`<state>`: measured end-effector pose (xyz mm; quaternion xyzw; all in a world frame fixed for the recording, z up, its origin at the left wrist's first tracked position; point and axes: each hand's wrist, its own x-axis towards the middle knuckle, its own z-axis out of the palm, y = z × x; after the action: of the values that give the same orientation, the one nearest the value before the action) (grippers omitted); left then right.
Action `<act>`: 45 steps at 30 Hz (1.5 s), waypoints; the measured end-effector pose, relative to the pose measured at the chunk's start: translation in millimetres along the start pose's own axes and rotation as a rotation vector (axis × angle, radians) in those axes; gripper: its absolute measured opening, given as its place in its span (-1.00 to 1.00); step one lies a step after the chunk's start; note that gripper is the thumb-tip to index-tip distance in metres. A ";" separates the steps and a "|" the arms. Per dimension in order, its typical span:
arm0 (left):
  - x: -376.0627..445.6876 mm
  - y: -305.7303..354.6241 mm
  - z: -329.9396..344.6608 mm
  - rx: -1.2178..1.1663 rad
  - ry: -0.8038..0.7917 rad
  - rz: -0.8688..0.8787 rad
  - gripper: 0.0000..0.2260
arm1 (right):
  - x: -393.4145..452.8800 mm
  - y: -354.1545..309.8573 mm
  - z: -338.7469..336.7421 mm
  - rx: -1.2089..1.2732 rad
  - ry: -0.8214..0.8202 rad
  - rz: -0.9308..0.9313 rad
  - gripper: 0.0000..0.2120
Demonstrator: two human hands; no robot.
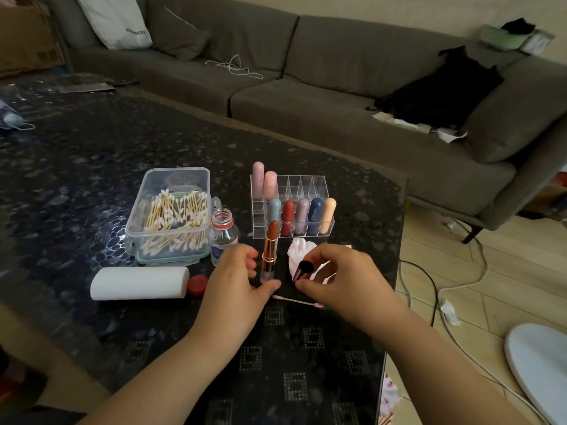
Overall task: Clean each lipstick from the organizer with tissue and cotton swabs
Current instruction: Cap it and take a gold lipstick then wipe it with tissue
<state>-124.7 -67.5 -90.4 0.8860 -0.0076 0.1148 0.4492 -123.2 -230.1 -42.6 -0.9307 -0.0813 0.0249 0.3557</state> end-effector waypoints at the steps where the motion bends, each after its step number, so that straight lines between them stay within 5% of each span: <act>1: -4.5 1.4 -3.7 0.016 0.035 0.045 -0.68 | -0.1 -0.1 -0.8 -0.002 0.001 0.002 -0.82; 5: -19.1 6.5 -19.6 -0.042 -0.033 0.193 -0.86 | -2.9 -2.8 -1.5 0.127 -0.031 -0.012 -0.83; 9: -21.4 4.6 -21.4 -0.250 -0.295 0.057 -0.82 | -6.7 -11.4 4.0 0.248 -0.131 -0.031 -0.81; 13: -19.8 4.0 -24.5 -0.310 -0.360 0.014 -0.86 | -12.3 -15.5 -0.2 0.252 -0.203 0.001 -0.69; 19: -19.2 4.8 -27.2 -0.286 -0.313 -0.016 -0.94 | -5.6 13.8 -31.9 -0.178 0.228 0.392 -0.86; 24: -17.6 9.1 -19.4 -0.352 -0.307 -0.022 -0.93 | 3.2 18.1 -20.1 -0.196 -0.006 0.607 -0.67; 30: -14.4 15.7 -12.9 -0.388 -0.317 -0.021 -0.87 | 6.4 19.8 -19.0 -0.133 0.102 0.428 -0.91; 33: -13.0 18.7 -11.1 -0.407 -0.317 -0.011 -0.87 | -7.2 8.0 -33.1 0.097 0.057 0.246 -0.95; 40: -15.1 29.1 -9.9 -0.527 -0.342 0.035 -0.89 | -25.6 -3.0 -35.2 0.738 -0.247 0.151 -0.79; 45: -14.6 32.2 -13.3 -0.548 -0.343 0.041 -0.87 | -26.4 -4.8 -33.7 0.794 -0.235 0.068 -0.76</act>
<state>-145.2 -77.4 -60.3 0.7383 -0.1315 -0.0336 0.6607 -146.4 -253.2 -14.6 -0.7141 -0.0748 0.1722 0.6744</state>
